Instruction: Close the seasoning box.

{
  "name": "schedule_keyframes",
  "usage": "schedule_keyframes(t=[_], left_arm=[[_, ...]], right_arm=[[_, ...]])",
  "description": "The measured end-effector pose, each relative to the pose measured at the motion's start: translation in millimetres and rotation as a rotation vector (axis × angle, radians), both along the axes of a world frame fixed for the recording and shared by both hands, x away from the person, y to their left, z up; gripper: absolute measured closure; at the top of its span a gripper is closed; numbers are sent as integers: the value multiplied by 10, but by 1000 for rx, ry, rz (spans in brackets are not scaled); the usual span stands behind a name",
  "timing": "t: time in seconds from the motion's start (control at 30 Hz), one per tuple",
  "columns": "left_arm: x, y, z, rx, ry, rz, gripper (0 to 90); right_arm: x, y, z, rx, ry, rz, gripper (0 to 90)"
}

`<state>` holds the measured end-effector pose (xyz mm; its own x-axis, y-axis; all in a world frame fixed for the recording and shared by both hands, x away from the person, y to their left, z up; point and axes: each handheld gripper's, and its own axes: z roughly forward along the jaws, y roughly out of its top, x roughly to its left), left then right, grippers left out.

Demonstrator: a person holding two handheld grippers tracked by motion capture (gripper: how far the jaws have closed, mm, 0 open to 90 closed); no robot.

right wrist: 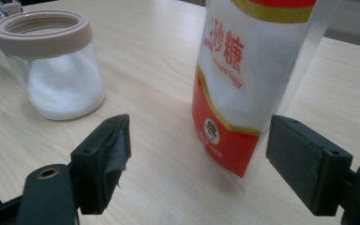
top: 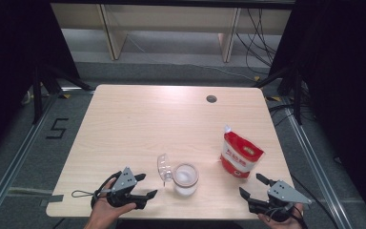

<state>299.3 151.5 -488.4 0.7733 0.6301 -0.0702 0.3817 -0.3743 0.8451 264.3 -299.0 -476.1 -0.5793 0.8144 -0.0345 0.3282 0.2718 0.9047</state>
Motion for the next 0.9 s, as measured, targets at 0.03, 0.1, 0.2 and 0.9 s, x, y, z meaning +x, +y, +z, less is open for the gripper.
schedule_keyframes(t=[0.03,0.1,0.2,0.9], left_arm=[[-7,1,5,-1,3,8,367],[-24,3,24,1,-9,10,505],[-46,11,60,20,-42,14,627],[-61,-128,284,-13,-83,-18,892]], right_arm=[[-2,-5,2,-3,1,-5,230],[5,-12,4,-2,-8,-6,231],[-1,-3,-2,3,12,4,231],[10,27,-11,-1,21,9,241]])
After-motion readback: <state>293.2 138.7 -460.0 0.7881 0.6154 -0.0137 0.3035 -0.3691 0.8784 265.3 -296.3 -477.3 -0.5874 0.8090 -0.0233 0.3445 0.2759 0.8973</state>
